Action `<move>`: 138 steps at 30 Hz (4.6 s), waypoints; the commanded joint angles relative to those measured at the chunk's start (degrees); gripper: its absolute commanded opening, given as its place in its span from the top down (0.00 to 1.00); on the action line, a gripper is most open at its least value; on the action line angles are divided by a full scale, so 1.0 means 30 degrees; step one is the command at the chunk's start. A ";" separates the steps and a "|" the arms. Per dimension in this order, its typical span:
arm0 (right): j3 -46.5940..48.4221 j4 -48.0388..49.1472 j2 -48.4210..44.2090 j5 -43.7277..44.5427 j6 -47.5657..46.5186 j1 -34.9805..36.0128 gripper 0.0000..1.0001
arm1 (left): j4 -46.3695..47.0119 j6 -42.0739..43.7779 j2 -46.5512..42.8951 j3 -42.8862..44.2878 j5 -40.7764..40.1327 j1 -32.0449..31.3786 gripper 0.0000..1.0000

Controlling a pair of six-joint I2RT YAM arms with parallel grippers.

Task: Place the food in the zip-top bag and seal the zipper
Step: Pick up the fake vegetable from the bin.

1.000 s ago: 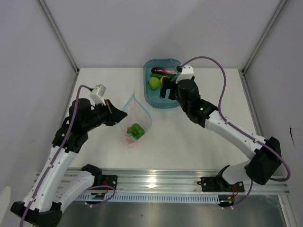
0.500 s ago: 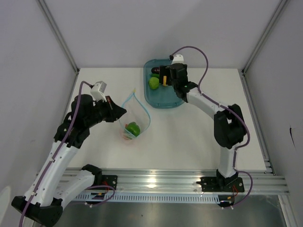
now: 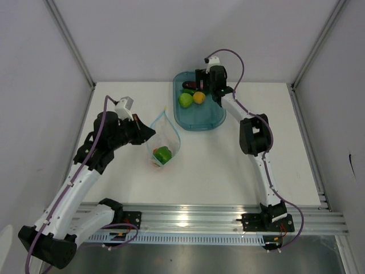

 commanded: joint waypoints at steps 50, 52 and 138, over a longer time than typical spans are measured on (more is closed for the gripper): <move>-0.0185 -0.5587 0.1290 -0.5552 -0.2528 -0.0324 0.16 | 0.1933 -0.0194 0.0147 -0.0966 0.1307 -0.0046 1.00; -0.0477 -0.5912 0.1114 -0.5902 -0.2498 -0.0295 0.16 | 0.1962 -0.0194 0.0059 -0.1054 0.1365 -0.0046 0.99; -0.6627 -1.7132 -1.7222 0.4440 0.3090 0.9897 1.00 | 0.1756 -0.0281 0.3542 0.0322 0.5496 -0.0046 0.99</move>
